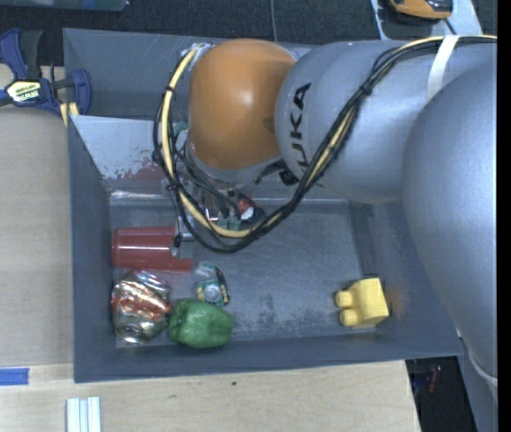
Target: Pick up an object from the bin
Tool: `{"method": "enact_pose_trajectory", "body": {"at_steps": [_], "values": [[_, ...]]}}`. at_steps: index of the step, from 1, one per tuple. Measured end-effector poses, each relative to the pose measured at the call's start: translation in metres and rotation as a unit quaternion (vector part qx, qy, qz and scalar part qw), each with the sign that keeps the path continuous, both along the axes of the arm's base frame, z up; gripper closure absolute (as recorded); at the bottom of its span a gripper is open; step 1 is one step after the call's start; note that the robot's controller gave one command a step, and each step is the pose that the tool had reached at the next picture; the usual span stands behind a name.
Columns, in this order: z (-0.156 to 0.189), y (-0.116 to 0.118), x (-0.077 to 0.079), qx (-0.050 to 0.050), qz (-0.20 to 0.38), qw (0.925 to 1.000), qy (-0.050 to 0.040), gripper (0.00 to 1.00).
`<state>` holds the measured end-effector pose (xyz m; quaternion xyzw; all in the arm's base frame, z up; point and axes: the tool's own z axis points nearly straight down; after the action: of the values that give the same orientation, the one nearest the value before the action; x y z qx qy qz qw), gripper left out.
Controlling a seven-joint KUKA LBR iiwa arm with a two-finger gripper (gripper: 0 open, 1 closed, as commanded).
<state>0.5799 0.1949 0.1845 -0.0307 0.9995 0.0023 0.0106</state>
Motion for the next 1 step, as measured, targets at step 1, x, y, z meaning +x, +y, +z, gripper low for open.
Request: {"method": "enact_pose_trajectory", "body": {"at_steps": [1], "values": [[-0.0273, 0.0056, -0.0056, -0.002, -0.007, 1.0000, 0.0068, 0.00]]}}
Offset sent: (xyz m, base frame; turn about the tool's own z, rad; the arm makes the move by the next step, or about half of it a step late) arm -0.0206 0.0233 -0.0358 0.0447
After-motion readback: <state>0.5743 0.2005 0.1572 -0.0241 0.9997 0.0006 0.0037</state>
